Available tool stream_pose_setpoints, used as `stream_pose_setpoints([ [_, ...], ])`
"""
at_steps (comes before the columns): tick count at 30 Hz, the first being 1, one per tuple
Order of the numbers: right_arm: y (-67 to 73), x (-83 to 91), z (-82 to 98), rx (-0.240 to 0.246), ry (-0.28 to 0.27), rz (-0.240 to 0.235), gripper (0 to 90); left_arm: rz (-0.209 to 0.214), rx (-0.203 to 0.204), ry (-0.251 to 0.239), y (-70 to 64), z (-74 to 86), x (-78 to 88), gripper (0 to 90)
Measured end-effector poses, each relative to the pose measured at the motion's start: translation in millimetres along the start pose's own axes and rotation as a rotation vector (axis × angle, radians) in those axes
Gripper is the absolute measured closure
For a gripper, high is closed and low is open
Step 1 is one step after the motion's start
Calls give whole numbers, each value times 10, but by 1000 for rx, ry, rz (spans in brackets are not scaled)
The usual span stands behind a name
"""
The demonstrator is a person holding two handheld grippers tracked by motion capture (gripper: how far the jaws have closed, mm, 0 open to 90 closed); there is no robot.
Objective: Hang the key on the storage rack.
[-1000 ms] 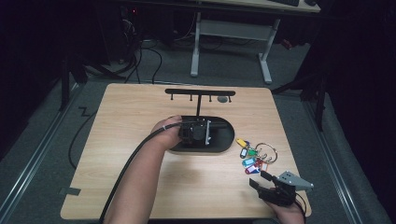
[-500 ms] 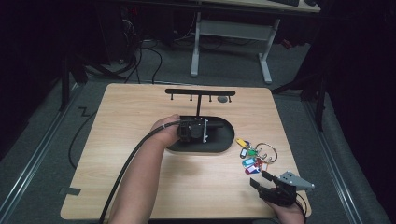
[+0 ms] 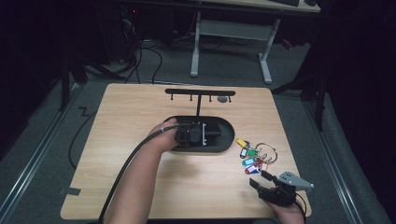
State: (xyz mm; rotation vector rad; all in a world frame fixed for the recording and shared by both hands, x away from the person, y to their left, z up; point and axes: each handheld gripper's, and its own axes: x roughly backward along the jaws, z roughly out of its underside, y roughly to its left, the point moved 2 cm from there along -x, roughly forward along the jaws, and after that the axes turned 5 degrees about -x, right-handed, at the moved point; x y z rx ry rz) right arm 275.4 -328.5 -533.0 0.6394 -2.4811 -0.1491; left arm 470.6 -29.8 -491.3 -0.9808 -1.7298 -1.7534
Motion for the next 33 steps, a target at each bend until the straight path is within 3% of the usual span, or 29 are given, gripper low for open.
stream_pose_setpoints([
  [3,4,3,-7,5,-2,0,343,20,-2,-2,-48,12,62,533],
  [6,11,9,-4,9,0,1,343,27,59,-45,-43,39,186,554],
  [13,13,1,-2,13,6,7,343,46,155,-109,-67,115,345,570],
  [20,22,-1,-5,24,9,8,343,67,182,-122,-257,217,433,558],
  [25,25,4,-2,29,8,9,343,67,331,-196,-384,336,523,548],
  [29,20,-2,6,28,13,9,343,78,419,-241,-533,486,580,547],
  [33,25,-12,13,27,21,12,345,103,438,-234,-653,594,588,535],
])
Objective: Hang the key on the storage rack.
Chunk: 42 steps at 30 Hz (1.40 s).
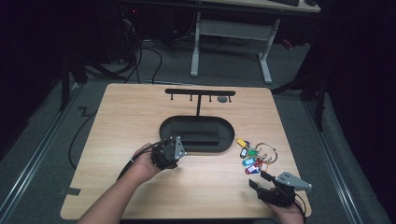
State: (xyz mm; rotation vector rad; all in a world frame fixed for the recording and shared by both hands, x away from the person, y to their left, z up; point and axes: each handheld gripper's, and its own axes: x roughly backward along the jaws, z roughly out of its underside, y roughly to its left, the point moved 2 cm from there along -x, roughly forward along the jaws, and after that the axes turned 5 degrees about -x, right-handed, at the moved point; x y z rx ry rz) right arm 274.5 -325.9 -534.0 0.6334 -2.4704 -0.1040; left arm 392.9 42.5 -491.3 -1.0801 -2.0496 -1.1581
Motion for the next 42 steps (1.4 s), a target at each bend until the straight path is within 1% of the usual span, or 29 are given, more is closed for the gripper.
stream_pose_setpoints([
  [3,5,0,0,2,2,3,345,13,29,-12,-71,122,21,529],
  [6,1,2,3,2,2,5,344,22,53,-21,-134,206,41,521],
  [11,-6,2,5,7,2,7,344,44,112,-41,-307,406,72,516],
  [13,-5,0,6,7,4,7,345,53,127,-46,-384,489,86,511],
  [14,-2,-1,8,7,7,7,345,53,137,-52,-414,520,91,509],
  [16,3,-5,9,12,9,7,345,50,172,-70,-498,624,136,507],
  [18,5,-8,10,16,12,7,345,50,203,-85,-538,696,187,505],
  [20,4,-11,12,20,14,8,345,33,225,-84,-569,782,248,502],
  [22,4,-14,15,21,18,9,345,27,255,-79,-576,863,305,492],
  [23,5,-15,16,23,19,11,345,24,286,-91,-582,924,354,488],
  [25,7,-16,17,26,20,13,345,28,351,-140,-593,1025,458,486],
  [26,8,-15,18,26,20,14,346,26,371,-159,-602,1058,494,483],
  [27,6,-15,18,26,20,14,346,26,371,-159,-602,1058,494,480],
  [28,3,-14,19,24,21,16,346,23,424,-215,-629,1150,597,481],
  [29,0,-13,20,21,21,17,347,26,445,-230,-635,1177,627,481],
  [30,-2,-12,21,18,21,18,347,26,445,-230,-635,1177,627,481],
  [31,-8,-10,20,18,21,20,348,37,492,-266,-633,1227,702,480],
  [33,-20,-4,19,16,19,24,351,39,506,-283,-645,1252,726,478],
  [34,-24,1,18,14,19,27,353,37,505,-279,-651,1257,720,477],
  [37,-44,20,13,5,16,37,360,57,482,-261,-672,1245,680,469],
  [39,-62,39,9,-5,20,43,380,61,470,-259,-680,1228,666,463],
  [40,-69,50,7,-9,24,49,397,67,467,-263,-682,1222,664,462],
  [42,-88,81,-8,-17,42,52,459,82,464,-273,-693,1211,667,461],
])
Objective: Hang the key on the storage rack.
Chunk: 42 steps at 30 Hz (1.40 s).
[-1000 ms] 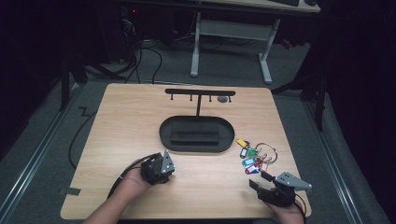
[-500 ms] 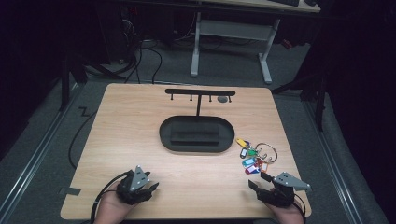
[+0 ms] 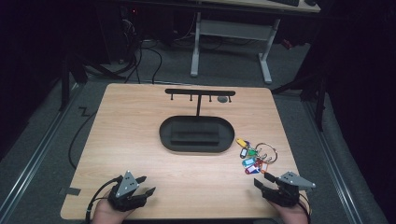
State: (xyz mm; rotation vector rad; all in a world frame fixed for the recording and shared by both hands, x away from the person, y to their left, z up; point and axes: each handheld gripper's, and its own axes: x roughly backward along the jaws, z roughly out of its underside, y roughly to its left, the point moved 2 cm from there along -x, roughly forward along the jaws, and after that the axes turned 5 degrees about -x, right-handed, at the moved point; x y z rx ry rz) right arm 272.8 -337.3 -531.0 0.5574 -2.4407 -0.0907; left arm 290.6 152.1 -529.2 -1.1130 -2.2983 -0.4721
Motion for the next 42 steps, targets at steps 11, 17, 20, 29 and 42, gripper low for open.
stream_pose_setpoints([
  [11,-299,26,-322,-27,248,50,568,39,-48,2,-45,30,-20,457],
  [17,-550,-76,-633,-14,397,159,615,54,-67,5,-73,21,-26,455],
  [20,-661,-191,-798,-37,455,189,619,59,-72,6,-93,19,-26,455],
  [29,-888,-563,-1167,-85,619,256,582,76,-92,32,-132,35,-63,451],
  [42,-1009,-822,-1190,-184,809,326,570,91,-101,26,-169,23,-47,449],
])
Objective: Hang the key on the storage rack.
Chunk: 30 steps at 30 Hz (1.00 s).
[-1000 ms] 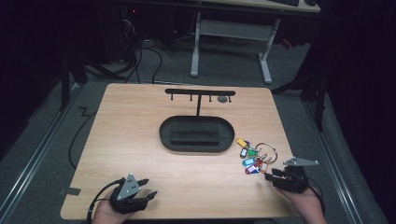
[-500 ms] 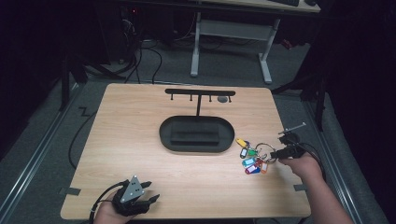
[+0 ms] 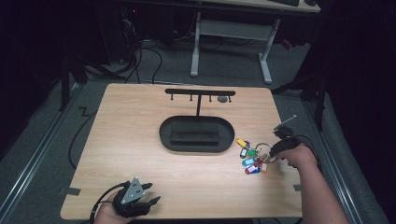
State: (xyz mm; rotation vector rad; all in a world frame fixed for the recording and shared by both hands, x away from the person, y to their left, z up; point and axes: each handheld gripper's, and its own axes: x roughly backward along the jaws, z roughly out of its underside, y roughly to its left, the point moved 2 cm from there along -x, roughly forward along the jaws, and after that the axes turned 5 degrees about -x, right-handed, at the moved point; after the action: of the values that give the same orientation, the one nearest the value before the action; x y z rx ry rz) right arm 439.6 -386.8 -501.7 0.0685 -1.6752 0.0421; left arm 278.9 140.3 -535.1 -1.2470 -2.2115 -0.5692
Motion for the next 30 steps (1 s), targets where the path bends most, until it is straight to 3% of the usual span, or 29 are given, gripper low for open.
stream_pose_setpoints([
  [5,-7,-53,-26,-5,38,18,621,5,-3,1,4,5,0,449],
  [8,18,-52,-42,-1,57,24,737,7,-8,1,5,8,-2,447],
  [12,109,-50,-35,54,60,30,861,9,-22,3,-8,4,3,445],
  [21,265,145,-9,167,10,61,870,12,-24,10,-27,-2,-4,443],
  [30,370,468,88,238,-74,23,870,16,-25,-2,-52,-17,0,439],
])
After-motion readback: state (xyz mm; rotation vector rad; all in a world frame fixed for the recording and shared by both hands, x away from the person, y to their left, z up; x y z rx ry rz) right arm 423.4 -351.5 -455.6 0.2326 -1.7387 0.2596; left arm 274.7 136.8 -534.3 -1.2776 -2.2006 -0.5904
